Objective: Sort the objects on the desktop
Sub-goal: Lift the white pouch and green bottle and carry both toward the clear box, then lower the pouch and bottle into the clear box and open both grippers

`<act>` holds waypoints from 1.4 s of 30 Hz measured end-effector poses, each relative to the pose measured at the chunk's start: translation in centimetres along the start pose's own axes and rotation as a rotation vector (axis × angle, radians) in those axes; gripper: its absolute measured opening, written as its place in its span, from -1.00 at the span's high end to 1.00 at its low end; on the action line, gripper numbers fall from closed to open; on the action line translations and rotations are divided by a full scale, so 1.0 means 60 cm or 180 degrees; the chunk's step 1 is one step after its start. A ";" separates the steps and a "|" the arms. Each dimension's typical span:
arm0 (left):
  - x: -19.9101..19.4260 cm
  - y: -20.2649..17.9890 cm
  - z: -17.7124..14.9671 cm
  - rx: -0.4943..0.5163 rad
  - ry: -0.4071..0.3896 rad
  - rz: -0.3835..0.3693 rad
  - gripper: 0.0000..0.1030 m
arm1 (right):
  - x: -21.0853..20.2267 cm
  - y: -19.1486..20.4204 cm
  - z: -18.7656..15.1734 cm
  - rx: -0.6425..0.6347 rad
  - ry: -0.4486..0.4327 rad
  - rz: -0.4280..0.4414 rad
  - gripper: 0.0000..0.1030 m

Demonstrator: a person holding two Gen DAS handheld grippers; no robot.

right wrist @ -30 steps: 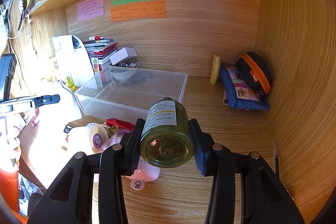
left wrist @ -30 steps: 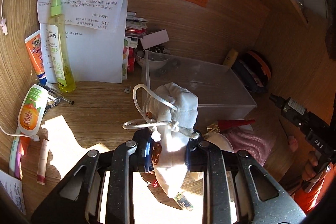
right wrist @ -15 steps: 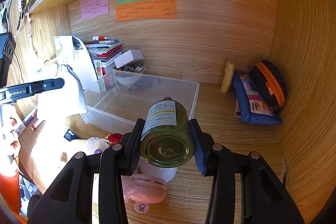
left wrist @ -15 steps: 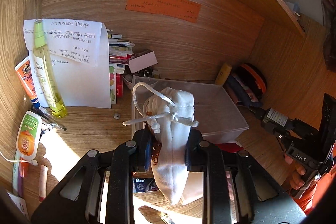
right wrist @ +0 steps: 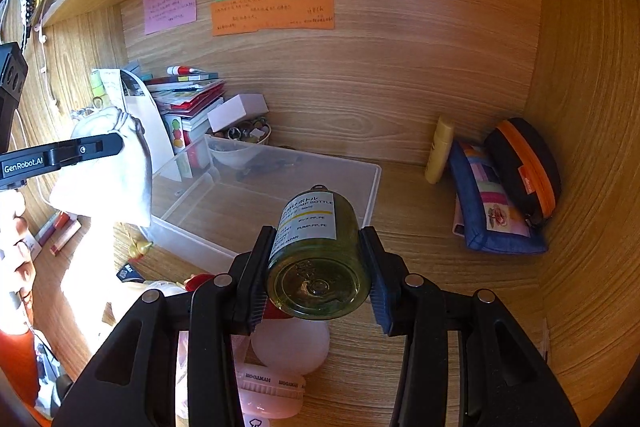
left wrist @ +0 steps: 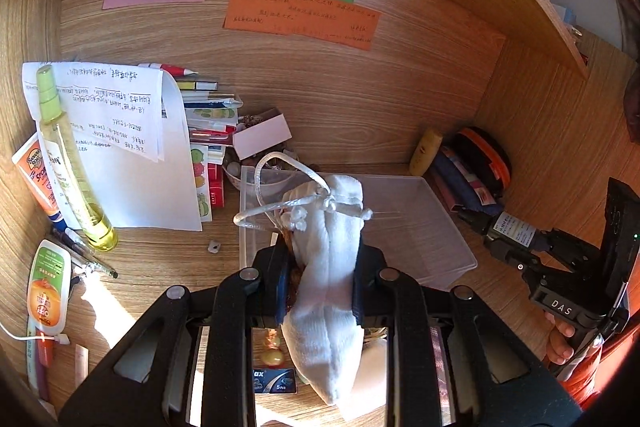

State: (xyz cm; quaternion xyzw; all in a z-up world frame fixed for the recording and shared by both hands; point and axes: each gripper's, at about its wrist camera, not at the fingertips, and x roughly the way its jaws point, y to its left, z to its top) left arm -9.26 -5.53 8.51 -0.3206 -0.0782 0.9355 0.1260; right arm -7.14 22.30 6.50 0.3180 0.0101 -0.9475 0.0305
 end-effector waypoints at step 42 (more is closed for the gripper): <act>0.179 0.001 -0.001 0.0144 0.0628 0.0050 0.54 | 0.149 0.002 0.014 -0.0237 0.0432 0.0310 0.25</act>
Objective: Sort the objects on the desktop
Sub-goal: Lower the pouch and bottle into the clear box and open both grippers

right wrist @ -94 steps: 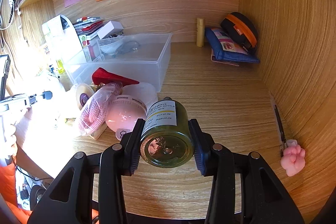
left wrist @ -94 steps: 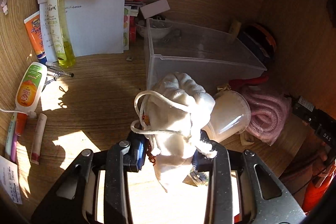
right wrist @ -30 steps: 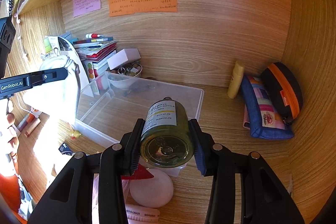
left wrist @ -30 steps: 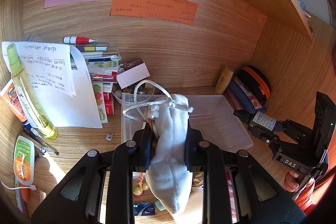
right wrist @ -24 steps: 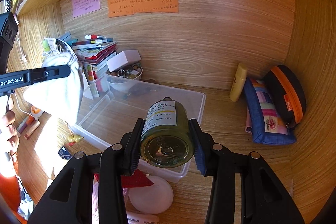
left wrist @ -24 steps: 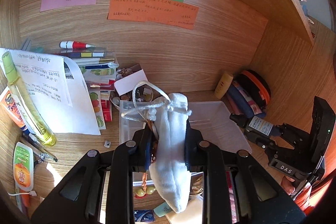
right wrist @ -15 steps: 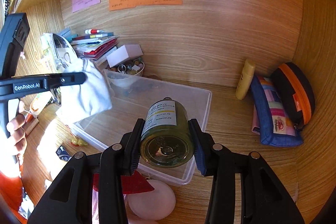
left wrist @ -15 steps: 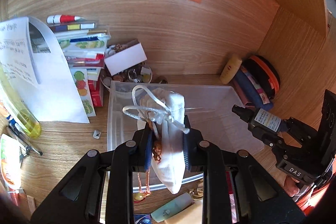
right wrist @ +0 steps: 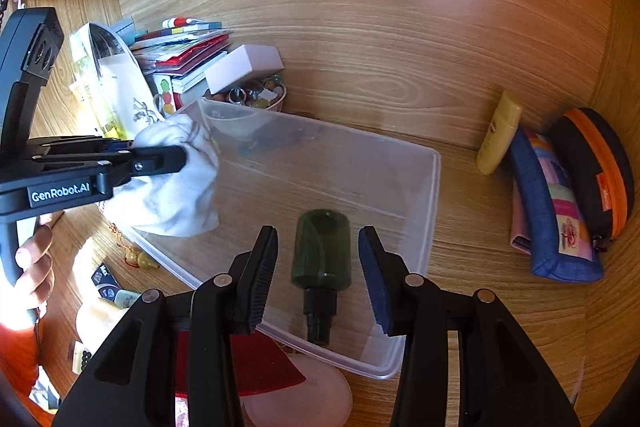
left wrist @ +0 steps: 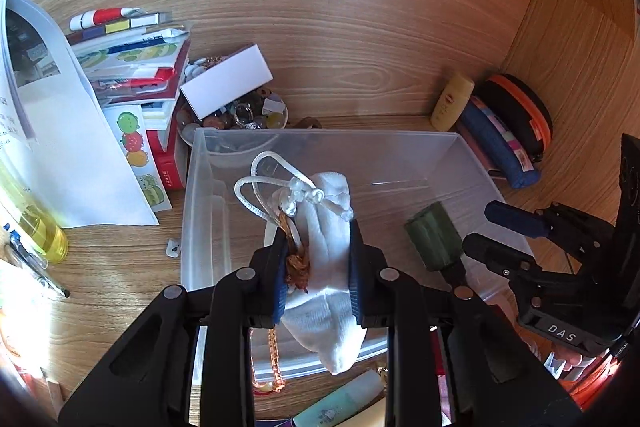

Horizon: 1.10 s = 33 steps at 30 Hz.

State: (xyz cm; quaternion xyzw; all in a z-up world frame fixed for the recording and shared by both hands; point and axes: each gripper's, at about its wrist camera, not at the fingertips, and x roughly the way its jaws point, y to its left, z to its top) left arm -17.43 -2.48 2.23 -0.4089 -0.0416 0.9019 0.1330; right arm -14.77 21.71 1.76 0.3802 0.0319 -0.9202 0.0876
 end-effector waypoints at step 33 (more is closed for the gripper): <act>-0.044 -0.043 -0.027 0.0358 -0.0227 0.0577 -0.53 | -0.040 0.018 -0.019 -0.0158 -0.0110 -0.0052 -0.44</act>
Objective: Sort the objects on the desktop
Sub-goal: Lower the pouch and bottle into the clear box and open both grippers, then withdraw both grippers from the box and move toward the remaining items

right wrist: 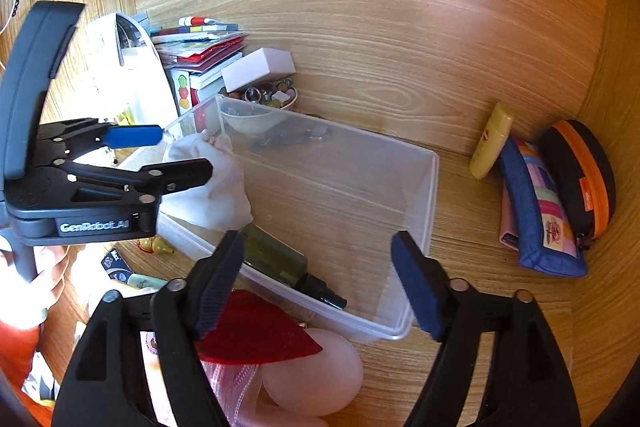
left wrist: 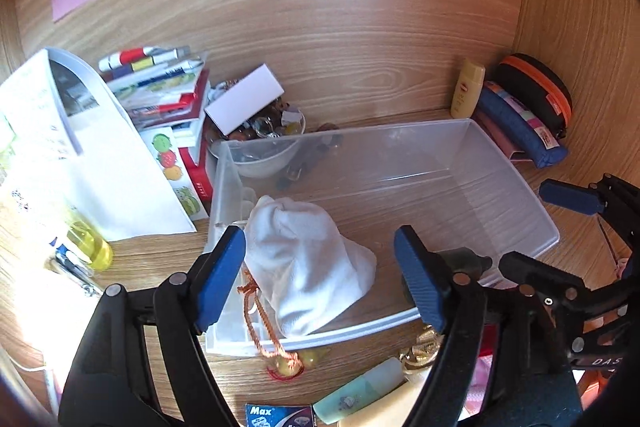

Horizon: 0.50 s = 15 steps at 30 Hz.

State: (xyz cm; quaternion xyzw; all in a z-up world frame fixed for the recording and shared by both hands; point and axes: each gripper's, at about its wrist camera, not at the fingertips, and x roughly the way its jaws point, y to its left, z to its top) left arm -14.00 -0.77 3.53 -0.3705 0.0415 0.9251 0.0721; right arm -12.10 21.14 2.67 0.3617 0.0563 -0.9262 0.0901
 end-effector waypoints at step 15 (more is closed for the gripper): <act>-0.074 -0.009 -0.031 0.0089 -0.0215 0.0202 -0.78 | -0.046 0.003 -0.027 0.0016 -0.0075 -0.0010 -0.64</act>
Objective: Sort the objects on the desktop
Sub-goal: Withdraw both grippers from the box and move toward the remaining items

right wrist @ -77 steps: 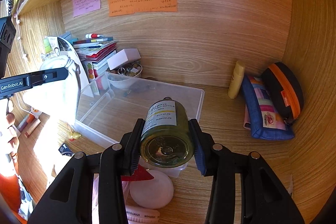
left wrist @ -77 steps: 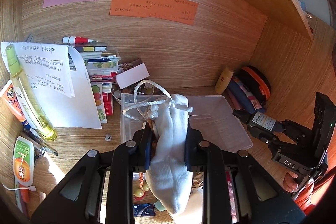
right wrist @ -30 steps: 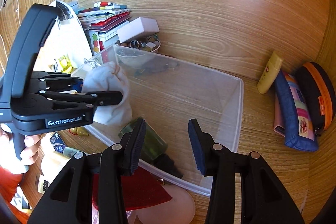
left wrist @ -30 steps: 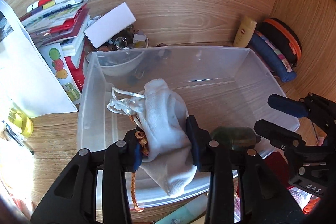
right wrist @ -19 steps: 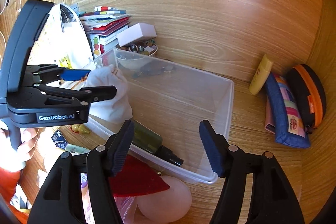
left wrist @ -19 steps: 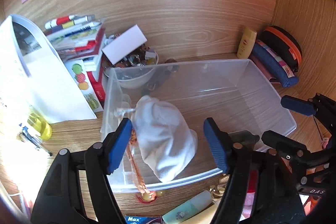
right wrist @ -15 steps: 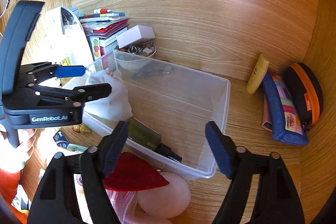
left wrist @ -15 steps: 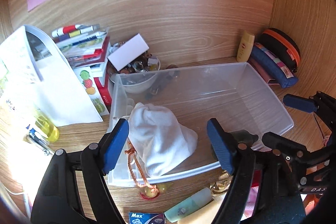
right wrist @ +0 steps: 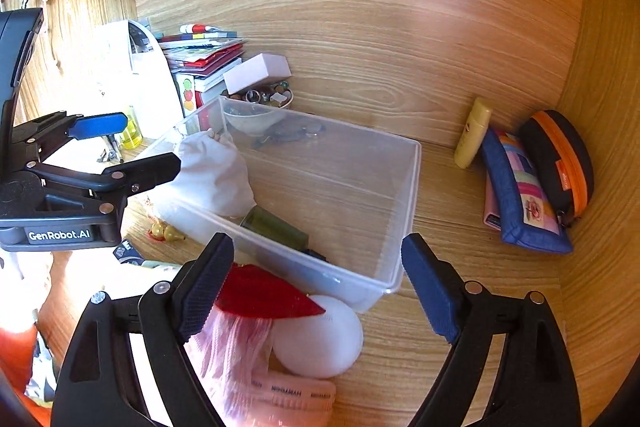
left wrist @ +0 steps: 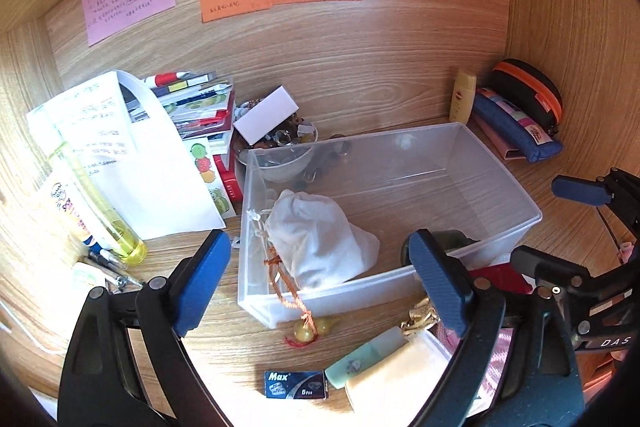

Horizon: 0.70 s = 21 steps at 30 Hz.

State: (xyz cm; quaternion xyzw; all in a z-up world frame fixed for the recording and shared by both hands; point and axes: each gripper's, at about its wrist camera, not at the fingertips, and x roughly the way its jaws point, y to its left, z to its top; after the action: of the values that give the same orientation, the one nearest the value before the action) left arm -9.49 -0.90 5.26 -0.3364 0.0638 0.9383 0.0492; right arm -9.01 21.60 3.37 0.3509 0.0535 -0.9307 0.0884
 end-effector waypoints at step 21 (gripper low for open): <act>-0.072 0.030 -0.131 -0.0014 0.0228 0.0179 -0.80 | -0.079 -0.008 -0.088 -0.0007 -0.0073 -0.0017 -0.67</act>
State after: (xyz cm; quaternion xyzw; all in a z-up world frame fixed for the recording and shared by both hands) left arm -1.53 -4.08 2.15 -0.3680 0.0728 0.9268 0.0197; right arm -2.24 23.55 2.57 0.3400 0.0544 -0.9348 0.0869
